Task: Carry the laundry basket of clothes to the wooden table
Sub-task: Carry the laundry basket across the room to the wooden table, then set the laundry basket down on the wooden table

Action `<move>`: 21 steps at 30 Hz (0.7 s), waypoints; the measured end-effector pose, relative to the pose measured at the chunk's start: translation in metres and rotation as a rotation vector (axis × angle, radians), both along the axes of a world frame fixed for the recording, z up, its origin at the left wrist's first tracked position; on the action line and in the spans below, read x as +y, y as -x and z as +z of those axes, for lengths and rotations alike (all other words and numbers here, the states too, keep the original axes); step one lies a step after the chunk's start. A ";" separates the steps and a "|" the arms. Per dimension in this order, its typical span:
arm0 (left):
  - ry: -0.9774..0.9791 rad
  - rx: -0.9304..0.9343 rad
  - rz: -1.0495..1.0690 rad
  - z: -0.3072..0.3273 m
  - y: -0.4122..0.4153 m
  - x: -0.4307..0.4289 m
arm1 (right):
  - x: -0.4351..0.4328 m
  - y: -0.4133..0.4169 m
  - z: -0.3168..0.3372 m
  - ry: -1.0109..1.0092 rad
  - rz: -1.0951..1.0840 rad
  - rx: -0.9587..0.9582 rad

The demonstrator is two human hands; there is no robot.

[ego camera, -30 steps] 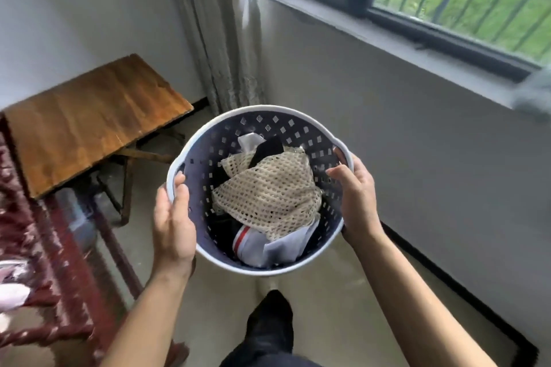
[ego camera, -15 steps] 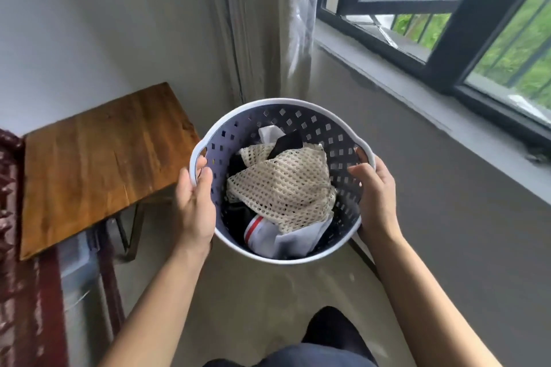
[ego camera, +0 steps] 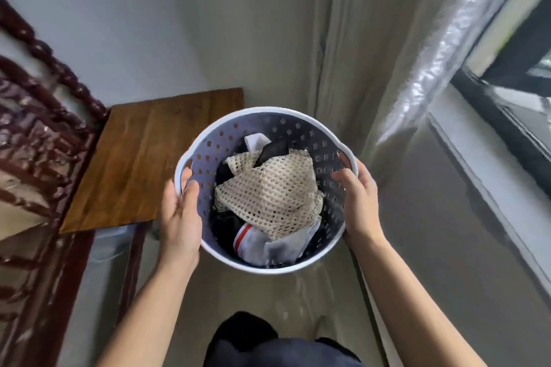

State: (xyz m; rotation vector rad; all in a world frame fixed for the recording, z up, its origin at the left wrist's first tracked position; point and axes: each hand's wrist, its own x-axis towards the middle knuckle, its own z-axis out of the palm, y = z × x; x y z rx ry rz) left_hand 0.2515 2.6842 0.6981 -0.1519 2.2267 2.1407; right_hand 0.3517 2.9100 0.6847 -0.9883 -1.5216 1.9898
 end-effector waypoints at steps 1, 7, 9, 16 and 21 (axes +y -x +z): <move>-0.005 0.008 0.043 -0.001 0.011 -0.002 | 0.002 0.020 0.001 -0.004 0.045 -0.008; -0.043 -0.025 0.218 -0.020 0.088 -0.018 | -0.001 0.139 -0.013 -0.034 0.212 -0.042; -0.041 -0.040 0.249 -0.034 0.122 -0.026 | -0.008 0.182 -0.023 -0.036 0.243 -0.070; 0.070 -0.258 0.137 -0.081 0.277 -0.078 | -0.042 0.336 -0.064 -0.040 0.280 -0.264; 0.089 -0.430 0.041 -0.100 0.343 -0.093 | -0.057 0.400 -0.085 -0.052 0.305 -0.357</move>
